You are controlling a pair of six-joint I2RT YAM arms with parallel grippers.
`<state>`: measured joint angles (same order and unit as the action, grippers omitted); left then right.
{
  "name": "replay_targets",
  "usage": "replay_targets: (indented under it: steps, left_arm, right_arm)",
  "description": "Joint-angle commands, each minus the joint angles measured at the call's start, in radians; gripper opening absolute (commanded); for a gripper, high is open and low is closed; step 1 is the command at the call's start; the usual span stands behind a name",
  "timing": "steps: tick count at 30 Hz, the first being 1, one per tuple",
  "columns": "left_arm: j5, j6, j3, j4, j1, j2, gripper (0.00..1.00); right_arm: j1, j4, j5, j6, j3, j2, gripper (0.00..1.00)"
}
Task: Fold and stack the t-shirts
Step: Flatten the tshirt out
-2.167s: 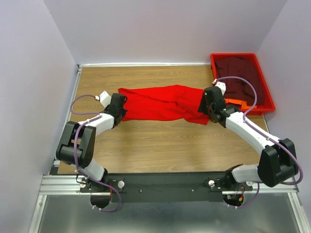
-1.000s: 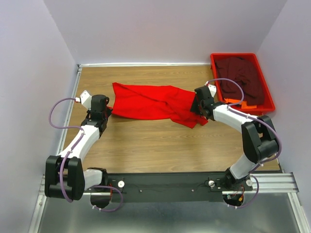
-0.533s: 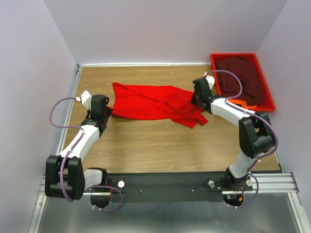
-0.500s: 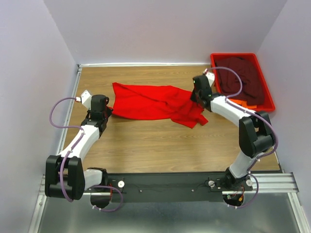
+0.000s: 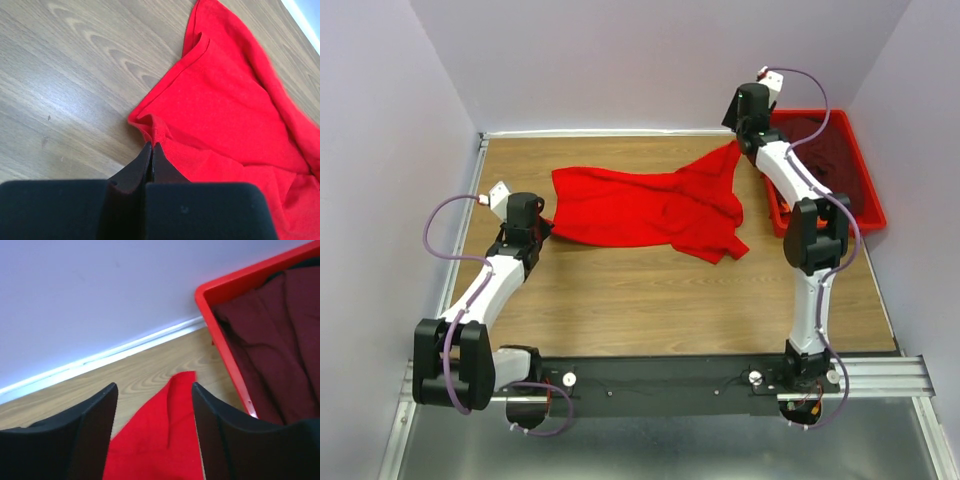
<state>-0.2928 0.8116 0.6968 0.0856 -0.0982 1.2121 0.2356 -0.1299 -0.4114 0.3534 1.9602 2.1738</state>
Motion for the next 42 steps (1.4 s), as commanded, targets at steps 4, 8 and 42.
replay_targets:
  steps: [4,8,42]
  left_arm:
    - [0.044,-0.029,0.026,-0.004,0.006,0.006,0.00]
    - [0.060,-0.032,0.030,-0.003,0.006,0.001,0.00]
    - [0.087,-0.034,0.020,-0.006,0.014,-0.014,0.00]
  right_arm:
    - [0.004,-0.045,0.065,0.019,-0.279,-0.246,0.75]
    - [0.005,-0.045,0.152,0.114,-0.592,-0.463,0.70]
    - [0.041,0.161,0.405,0.332,-1.327,-0.766,0.61]
